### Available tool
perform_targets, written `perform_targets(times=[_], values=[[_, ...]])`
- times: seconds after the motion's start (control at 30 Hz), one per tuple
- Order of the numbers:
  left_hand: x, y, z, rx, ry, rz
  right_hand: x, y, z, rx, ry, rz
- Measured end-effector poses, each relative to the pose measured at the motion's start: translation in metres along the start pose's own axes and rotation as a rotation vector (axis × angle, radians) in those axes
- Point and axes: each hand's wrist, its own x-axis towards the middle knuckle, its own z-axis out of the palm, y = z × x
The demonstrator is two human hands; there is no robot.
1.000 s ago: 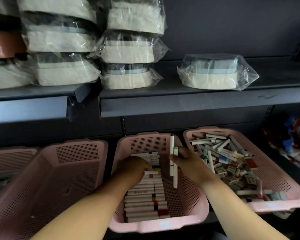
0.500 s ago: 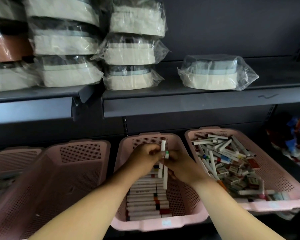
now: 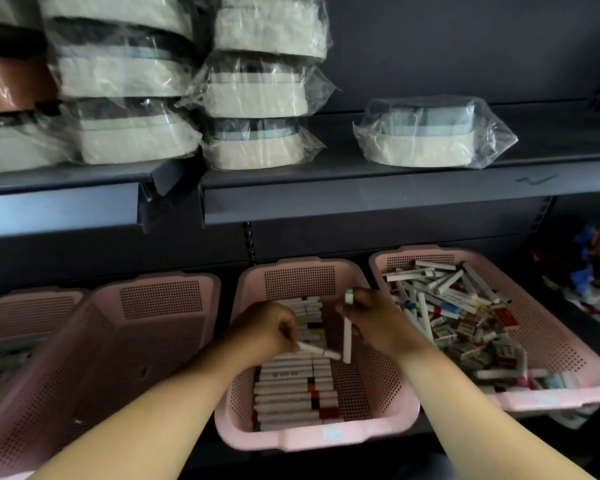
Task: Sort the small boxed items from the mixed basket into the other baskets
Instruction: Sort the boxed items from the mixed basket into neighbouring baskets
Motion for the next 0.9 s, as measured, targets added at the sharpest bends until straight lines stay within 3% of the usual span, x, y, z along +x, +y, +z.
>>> perform_targets(times=[0.17,0.27,0.33,0.57,0.67,0.9], values=[[-0.006,-0.001,0.004,0.416,-0.099,0.033,-0.004,-0.002,0.0,0.041,-0.015,-0.016],[-0.004,0.001,0.005,0.498,-0.141,0.024,-0.007,-0.006,-0.003,0.062,-0.015,-0.009],[-0.003,0.004,0.005,0.443,-0.112,0.028,-0.009,-0.009,-0.004,0.12,-0.007,-0.004],[0.006,0.035,0.015,-0.179,0.049,0.129,-0.004,-0.016,0.003,0.349,-0.034,0.019],[0.007,0.037,0.016,-0.168,0.122,0.15,-0.002,-0.014,0.005,0.399,-0.02,0.012],[0.001,0.03,0.01,-0.067,0.113,0.152,-0.003,-0.007,0.004,0.208,-0.017,-0.035]])
